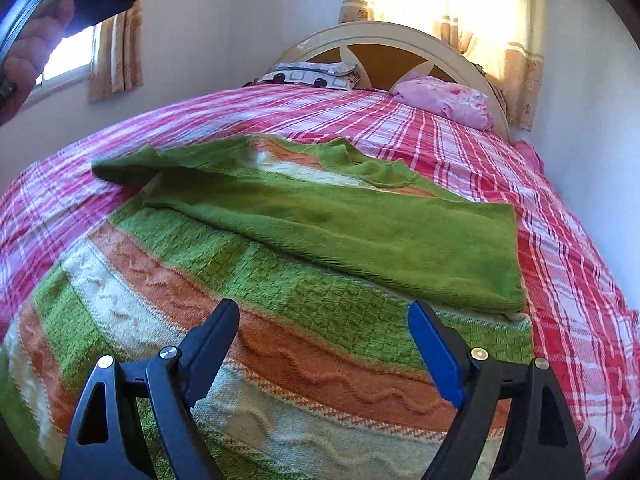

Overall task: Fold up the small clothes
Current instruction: 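Lift the sleeve with the left gripper and lay it across the body, then open the left gripper to release the sleeve on the body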

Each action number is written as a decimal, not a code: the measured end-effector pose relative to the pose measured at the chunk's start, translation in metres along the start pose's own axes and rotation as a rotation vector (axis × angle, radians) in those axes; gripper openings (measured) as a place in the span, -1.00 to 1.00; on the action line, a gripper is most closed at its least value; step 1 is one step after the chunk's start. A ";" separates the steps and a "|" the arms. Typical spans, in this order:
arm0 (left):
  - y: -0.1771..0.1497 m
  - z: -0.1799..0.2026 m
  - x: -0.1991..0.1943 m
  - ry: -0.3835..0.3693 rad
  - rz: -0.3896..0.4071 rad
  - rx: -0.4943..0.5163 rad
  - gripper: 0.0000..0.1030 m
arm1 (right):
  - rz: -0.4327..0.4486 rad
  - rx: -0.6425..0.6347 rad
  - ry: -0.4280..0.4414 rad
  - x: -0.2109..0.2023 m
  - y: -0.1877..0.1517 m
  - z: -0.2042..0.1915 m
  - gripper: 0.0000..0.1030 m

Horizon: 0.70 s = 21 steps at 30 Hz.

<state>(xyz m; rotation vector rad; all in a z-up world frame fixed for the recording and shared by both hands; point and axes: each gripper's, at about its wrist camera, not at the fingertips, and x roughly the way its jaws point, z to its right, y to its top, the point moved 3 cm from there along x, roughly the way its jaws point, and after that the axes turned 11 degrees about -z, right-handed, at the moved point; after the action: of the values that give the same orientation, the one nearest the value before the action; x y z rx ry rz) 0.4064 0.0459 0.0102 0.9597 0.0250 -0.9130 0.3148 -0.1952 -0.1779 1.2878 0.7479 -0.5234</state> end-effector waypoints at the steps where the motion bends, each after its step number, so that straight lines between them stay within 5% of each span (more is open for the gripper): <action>1: -0.002 0.005 0.009 -0.014 -0.015 0.006 -0.85 | 0.006 0.017 0.012 -0.001 0.000 0.004 0.68; 5: -0.016 0.021 0.025 0.077 -0.077 0.110 -0.77 | 0.026 0.097 0.106 -0.004 -0.001 0.020 0.68; 9: -0.034 0.002 0.009 0.259 -0.075 0.149 0.60 | 0.049 0.171 0.203 -0.007 -0.003 0.033 0.68; 10: -0.040 -0.007 -0.001 0.300 -0.053 0.151 0.71 | 0.051 0.180 0.213 -0.008 -0.003 0.034 0.68; 15: -0.085 -0.054 -0.025 0.529 -0.107 0.163 0.90 | 0.020 0.195 0.268 -0.013 0.012 0.031 0.68; 21: -0.133 -0.099 -0.029 0.613 -0.205 0.088 0.90 | -0.053 0.225 0.441 -0.004 0.063 0.014 0.68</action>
<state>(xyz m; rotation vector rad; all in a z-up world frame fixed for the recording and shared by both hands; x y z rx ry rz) 0.3334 0.1034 -0.1304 1.3070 0.6171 -0.7788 0.3598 -0.1956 -0.1320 1.6229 1.1147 -0.3756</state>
